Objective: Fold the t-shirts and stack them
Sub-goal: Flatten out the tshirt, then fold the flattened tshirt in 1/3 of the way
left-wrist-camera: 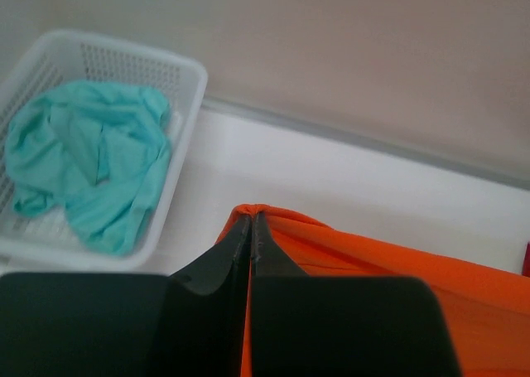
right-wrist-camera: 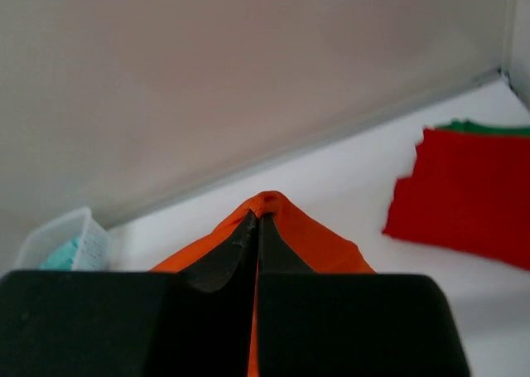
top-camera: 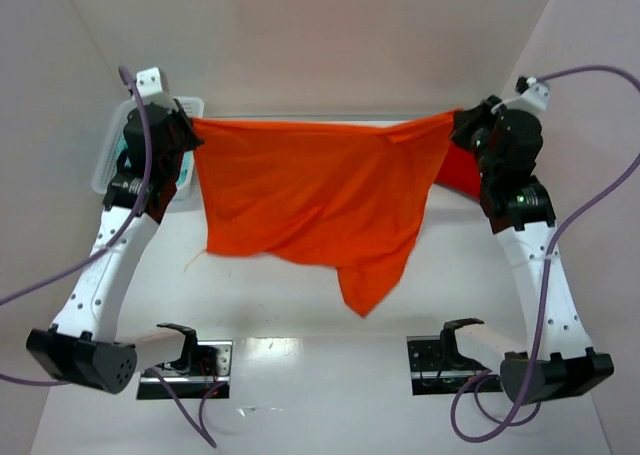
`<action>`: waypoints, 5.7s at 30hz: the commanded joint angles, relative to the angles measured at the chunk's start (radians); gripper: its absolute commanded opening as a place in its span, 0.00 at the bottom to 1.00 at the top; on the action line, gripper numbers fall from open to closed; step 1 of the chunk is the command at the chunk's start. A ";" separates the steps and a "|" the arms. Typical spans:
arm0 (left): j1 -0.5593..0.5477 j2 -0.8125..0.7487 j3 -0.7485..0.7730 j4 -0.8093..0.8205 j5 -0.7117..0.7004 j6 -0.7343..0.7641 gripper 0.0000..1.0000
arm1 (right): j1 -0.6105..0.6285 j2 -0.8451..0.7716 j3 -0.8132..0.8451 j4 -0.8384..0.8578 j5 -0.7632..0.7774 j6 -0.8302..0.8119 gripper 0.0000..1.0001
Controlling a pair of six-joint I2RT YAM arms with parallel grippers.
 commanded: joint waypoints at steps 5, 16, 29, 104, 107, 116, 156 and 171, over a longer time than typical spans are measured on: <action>0.004 -0.108 0.208 -0.015 -0.005 0.063 0.00 | -0.008 -0.059 0.270 0.031 0.067 -0.075 0.00; 0.004 -0.631 0.084 -0.277 0.053 -0.012 0.00 | -0.008 -0.488 0.273 -0.213 0.000 -0.031 0.00; 0.004 -0.466 0.004 -0.246 0.092 -0.057 0.00 | -0.008 -0.363 0.210 -0.154 0.009 -0.025 0.00; 0.189 0.630 -0.159 0.222 0.111 -0.164 0.00 | 0.118 0.439 -0.473 0.479 -0.035 0.369 0.00; 0.189 0.610 -0.184 0.213 0.111 -0.164 0.00 | 0.127 0.418 -0.491 0.470 -0.015 0.379 0.00; 0.189 0.601 -0.184 0.204 0.101 -0.164 0.00 | 0.127 0.346 -0.554 0.378 -0.023 0.388 0.00; 0.189 0.544 -0.259 0.155 0.071 -0.208 0.00 | 0.082 0.409 -0.547 0.272 -0.025 0.383 0.00; 0.189 0.538 -0.268 0.122 0.013 -0.218 0.00 | 0.061 0.372 -0.580 0.263 -0.029 0.360 0.00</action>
